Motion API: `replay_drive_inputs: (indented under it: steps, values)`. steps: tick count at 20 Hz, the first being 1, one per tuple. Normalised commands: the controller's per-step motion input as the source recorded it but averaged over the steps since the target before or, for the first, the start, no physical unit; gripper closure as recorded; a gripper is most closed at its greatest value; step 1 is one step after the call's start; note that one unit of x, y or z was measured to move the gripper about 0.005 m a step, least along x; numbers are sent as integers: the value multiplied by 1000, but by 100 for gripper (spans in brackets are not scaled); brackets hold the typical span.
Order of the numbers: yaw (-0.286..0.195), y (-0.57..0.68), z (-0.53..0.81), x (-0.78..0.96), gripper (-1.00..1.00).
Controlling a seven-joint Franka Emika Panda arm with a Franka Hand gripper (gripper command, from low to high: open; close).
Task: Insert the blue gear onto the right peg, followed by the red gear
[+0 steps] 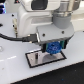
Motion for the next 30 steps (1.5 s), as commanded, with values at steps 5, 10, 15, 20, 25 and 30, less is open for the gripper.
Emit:
replay_drive_inputs:
  steps: [5, 10, 15, 20, 25, 30]
  values:
    - [0, 9, 151, 235, 100]
    - [0, 0, 591, 530, 100]
    - [0, -62, 30, 223, 100]
    - [0, -124, -123, 187, 100]
    - [0, -92, 57, 100, 100]
    - [0, 1, -72, 66, 100]
